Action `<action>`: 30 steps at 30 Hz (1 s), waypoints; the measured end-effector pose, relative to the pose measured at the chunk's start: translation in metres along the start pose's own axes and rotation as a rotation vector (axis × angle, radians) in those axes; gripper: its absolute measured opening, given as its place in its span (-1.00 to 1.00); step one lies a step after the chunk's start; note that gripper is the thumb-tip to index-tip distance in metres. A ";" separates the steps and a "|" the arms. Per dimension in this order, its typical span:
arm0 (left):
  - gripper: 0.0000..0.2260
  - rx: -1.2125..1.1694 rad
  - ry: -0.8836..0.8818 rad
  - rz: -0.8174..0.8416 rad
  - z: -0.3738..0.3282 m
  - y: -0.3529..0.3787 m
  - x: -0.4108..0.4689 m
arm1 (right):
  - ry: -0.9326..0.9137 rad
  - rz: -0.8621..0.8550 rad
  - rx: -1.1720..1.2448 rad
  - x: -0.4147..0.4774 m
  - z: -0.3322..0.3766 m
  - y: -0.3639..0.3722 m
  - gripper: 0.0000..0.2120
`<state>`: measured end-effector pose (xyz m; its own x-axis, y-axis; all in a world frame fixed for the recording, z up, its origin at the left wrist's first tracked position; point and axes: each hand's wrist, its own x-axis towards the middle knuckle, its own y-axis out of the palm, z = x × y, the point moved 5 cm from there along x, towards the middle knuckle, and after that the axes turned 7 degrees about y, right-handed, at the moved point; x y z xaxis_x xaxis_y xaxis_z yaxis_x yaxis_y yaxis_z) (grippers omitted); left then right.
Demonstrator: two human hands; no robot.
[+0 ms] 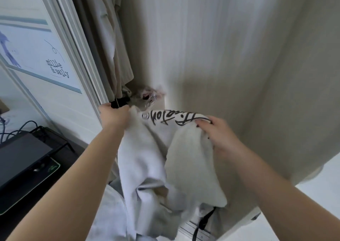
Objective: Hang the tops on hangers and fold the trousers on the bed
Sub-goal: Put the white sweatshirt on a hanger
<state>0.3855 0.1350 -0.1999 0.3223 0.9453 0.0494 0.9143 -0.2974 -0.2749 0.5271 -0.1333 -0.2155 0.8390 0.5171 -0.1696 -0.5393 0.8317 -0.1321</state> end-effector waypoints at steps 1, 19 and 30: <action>-0.59 0.046 0.145 -0.015 0.000 -0.003 -0.008 | 0.031 0.046 0.064 0.002 0.011 0.002 -0.83; -0.61 -0.439 0.192 0.531 -0.053 0.046 -0.102 | 0.049 -0.037 -0.129 0.002 0.058 -0.002 -0.57; -0.73 -0.432 0.089 0.480 -0.085 0.044 -0.090 | -0.241 -0.094 -0.377 -0.063 0.022 0.037 -0.44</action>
<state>0.4178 0.0249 -0.1344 0.7213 0.6851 0.1015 0.6742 -0.7281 0.1238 0.4554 -0.1308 -0.1880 0.8545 0.5123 0.0865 -0.4112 0.7686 -0.4901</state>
